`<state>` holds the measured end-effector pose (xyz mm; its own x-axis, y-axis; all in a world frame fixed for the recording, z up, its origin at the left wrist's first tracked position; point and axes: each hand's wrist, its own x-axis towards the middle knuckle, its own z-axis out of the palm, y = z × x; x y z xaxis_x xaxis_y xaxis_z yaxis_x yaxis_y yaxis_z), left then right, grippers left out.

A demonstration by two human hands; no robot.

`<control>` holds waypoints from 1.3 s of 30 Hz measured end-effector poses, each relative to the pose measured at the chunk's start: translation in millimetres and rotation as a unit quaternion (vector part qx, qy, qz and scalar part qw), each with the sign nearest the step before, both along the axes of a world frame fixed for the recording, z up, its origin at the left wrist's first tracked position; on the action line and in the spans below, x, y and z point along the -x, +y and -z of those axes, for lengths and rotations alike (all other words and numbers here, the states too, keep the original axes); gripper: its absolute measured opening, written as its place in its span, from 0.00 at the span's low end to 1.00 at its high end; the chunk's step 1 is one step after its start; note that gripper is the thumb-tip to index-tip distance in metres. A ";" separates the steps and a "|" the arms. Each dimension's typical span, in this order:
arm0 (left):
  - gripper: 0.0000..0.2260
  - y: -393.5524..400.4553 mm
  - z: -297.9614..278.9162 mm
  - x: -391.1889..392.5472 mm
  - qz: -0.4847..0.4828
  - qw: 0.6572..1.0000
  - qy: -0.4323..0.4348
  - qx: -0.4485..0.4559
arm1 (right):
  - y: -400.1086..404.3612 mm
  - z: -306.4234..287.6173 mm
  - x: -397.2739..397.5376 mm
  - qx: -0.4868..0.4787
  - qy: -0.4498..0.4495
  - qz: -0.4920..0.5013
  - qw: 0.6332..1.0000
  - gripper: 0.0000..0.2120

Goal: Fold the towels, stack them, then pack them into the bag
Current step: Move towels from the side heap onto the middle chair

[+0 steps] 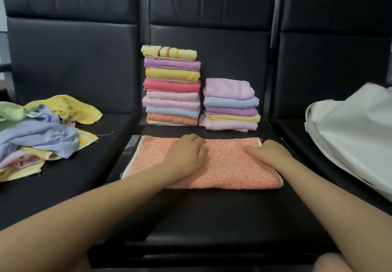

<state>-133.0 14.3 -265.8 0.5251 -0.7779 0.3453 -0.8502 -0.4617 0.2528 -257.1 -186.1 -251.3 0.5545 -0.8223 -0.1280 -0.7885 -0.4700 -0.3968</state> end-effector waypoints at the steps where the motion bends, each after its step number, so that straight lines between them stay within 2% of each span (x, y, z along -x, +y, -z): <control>1: 0.19 -4.2 2.4 11.7 0.020 1.000 0.012 -0.015 | 1.1 -1.5 1.8 -0.020 -0.009 -0.004 1.000 0.27; 5: 0.24 -9.8 17.6 39.4 0.053 0.984 0.011 -0.172 | 1.1 -9.1 8.0 -0.119 -0.039 -0.012 0.992 0.24; 8: 0.25 -13.6 21.1 38.8 0.040 0.980 0.013 -0.195 | -4.4 -12.2 15.0 -0.240 -0.088 -0.044 0.966 0.28; 10: 0.24 -15.2 21.9 34.1 0.047 0.985 0.022 -0.167 | -2.6 -15.4 16.4 -0.266 -0.132 -0.052 0.953 0.25; 11: 0.22 -14.6 21.8 31.9 0.060 0.990 0.040 -0.120 | -0.2 -18.4 14.9 -0.275 -0.160 -0.052 0.946 0.24; 13: 0.17 -11.1 20.5 26.3 0.063 0.990 0.122 0.036 | 9.4 -29.6 8.9 -0.310 -0.225 -0.057 0.922 0.21; 14: 0.16 -8.4 18.0 23.3 0.049 0.974 0.184 0.120 | 15.7 -36.2 4.9 -0.334 -0.257 -0.064 0.905 0.21; 16: 0.14 -4.4 8.4 15.4 0.004 0.915 0.318 0.249 | 33.3 -47.7 -3.8 -0.370 -0.303 -0.082 0.874 0.18; 17: 0.13 -2.8 3.4 12.8 -0.021 0.870 0.395 0.293 | 43.1 -52.0 -8.5 -0.380 -0.316 -0.100 0.864 0.15; 19: 0.12 0.9 -8.1 11.8 -0.055 0.756 0.556 0.342 | 63.9 -57.3 -16.9 -0.392 -0.305 -0.161 0.853 0.08; 20: 0.13 4.2 -11.0 9.2 -0.059 0.710 0.607 0.353 | 73.8 -56.6 -20.7 -0.389 -0.276 -0.194 0.857 0.11; 21: 0.17 6.5 -11.2 7.2 -0.060 0.687 0.633 0.352 | 81.0 -53.7 -23.5 -0.367 -0.240 -0.217 0.872 0.15; 22: 0.19 9.2 -8.1 3.1 -0.058 0.680 0.644 0.345 | 86.5 -48.3 -28.8 -0.320 -0.206 -0.239 0.893 0.17; 23: 0.17 11.4 -4.5 -1.6 -0.048 0.697 0.635 0.328 | 89.6 -41.5 -34.0 -0.248 -0.188 -0.255 0.916 0.17; 25: 0.10 13.3 -0.3 -6.9 -0.057 0.761 0.576 0.292 | 86.2 -23.9 -45.0 -0.074 -0.175 -0.280 0.941 0.12; 26: 0.10 13.3 1.3 -8.6 -0.073 0.783 0.549 0.284 | 85.0 -17.4 -47.4 -0.004 -0.166 -0.291 0.942 0.12; 28: 0.14 12.2 -1.3 -7.7 -0.090 0.812 0.504 0.280 | 82.1 -6.6 -48.3 0.076 -0.135 -0.314 0.937 0.17; 31: 0.27 16.2 -2.8 -12.9 -0.092 0.905 0.346 0.231 | 83.9 8.9 -49.3 0.087 -0.053 -0.322 0.941 0.25; 32: 0.28 17.2 -0.9 -18.4 -0.082 0.934 0.289 0.194 | 86.5 13.3 -50.4 0.080 -0.015 -0.313 0.946 0.26; 34: 0.24 20.4 3.6 -24.9 -0.066 0.982 0.176 0.036 | 91.7 19.4 -52.8 0.072 0.032 -0.293 0.953 0.27; 36: 0.23 24.9 11.4 -24.6 -0.046 0.988 0.107 -0.103 | 93.8 21.8 -55.7 0.080 0.043 -0.281 0.955 0.28; 39: 0.24 29.5 18.4 -22.0 -0.053 0.982 0.081 -0.161 | 94.5 22.7 -57.3 0.091 0.040 -0.280 0.955 0.27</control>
